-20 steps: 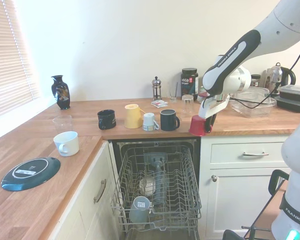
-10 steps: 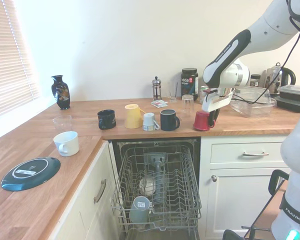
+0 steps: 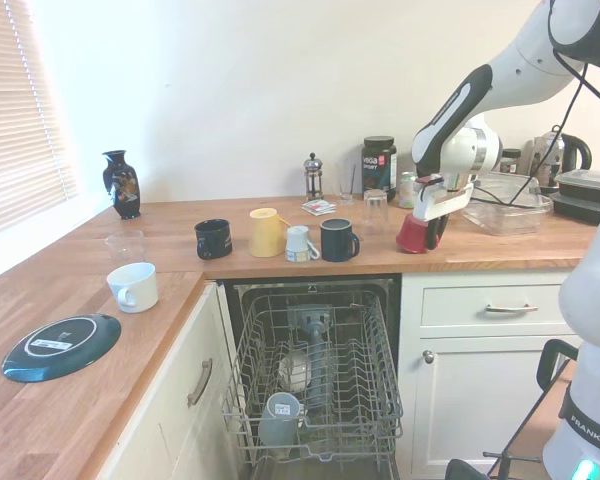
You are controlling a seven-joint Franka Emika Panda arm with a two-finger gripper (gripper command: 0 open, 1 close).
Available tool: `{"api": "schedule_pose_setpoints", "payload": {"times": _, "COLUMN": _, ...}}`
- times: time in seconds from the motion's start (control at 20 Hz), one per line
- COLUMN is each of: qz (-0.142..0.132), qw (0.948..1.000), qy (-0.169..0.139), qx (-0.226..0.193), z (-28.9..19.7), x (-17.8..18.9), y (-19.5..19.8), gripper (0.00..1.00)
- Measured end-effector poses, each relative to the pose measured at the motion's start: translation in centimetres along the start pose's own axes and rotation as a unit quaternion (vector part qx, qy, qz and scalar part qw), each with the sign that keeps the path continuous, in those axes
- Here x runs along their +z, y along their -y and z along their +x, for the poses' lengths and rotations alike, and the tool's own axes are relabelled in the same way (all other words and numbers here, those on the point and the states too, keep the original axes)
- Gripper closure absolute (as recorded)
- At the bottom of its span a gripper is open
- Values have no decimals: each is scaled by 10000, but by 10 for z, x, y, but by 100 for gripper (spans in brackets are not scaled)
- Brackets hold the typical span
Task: Unload a mug from dishwasher
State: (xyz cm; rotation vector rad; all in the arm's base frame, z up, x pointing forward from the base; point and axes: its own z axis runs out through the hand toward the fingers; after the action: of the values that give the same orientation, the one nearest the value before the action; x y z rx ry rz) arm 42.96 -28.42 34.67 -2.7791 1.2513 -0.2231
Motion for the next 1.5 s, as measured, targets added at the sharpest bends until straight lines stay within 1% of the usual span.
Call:
{"api": "schedule_pose_setpoints", "payload": {"times": 0.2, "qz": -81, "qw": 9999, "qy": 16, "qx": -69, "z": 6, "x": 1, "y": 2, "gripper": 100}}
{"api": "schedule_pose_setpoints", "payload": {"times": 0.65, "qz": -189, "qw": 9996, "qy": 184, "qx": -75, "z": 27, "x": 2, "y": 7, "gripper": 100}}
{"api": "schedule_pose_setpoints", "payload": {"times": 1.0, "qz": -269, "qw": 9993, "qy": 252, "qx": -100, "z": 31, "x": 2, "y": 5, "gripper": 100}}
{"api": "schedule_pose_setpoints", "payload": {"times": 1.05, "qz": -302, "qw": 9991, "qy": 261, "qx": -113, "z": 31, "x": 1, "y": 3, "gripper": 0}}
{"api": "schedule_pose_setpoints", "payload": {"times": 1.2, "qz": -379, "qw": 9988, "qy": 263, "qx": -155, "z": 31, "x": 1, "y": 1, "gripper": 0}}
{"api": "schedule_pose_setpoints", "payload": {"times": 1.5, "qz": -414, "qw": 9987, "qy": 268, "qx": -145, "z": 31, "x": 0, "y": 0, "gripper": 0}}
